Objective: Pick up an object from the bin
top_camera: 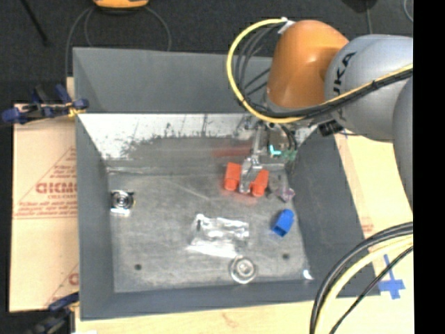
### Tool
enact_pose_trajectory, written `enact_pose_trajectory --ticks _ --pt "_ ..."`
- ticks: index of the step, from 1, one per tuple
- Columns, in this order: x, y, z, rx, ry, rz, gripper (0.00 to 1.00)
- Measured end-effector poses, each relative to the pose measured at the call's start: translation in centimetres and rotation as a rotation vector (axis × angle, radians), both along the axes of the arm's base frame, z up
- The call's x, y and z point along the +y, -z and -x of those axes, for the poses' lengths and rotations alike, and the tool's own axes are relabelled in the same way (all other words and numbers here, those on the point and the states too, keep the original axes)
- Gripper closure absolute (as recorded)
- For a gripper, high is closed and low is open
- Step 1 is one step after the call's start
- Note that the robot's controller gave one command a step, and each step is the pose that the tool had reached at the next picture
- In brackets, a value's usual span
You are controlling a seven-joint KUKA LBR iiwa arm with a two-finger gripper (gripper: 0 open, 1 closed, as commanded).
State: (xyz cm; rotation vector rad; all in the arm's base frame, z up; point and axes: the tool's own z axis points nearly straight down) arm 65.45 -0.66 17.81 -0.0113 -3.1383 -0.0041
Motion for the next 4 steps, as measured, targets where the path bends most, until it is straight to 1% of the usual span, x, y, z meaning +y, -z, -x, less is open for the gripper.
enact_pose_trajectory --ticks 1,2,3,4 --pt "-1.21 7.49 3.04 -0.033 0.234 -0.003 0.00" --pt "-1.23 7.86 2.74 -0.037 0.276 -0.007 0.00" --pt "-1.39 8.04 2.39 -0.045 0.236 -0.002 0.00" --pt "-1.44 8.18 2.22 -0.044 0.217 -0.001 0.00"
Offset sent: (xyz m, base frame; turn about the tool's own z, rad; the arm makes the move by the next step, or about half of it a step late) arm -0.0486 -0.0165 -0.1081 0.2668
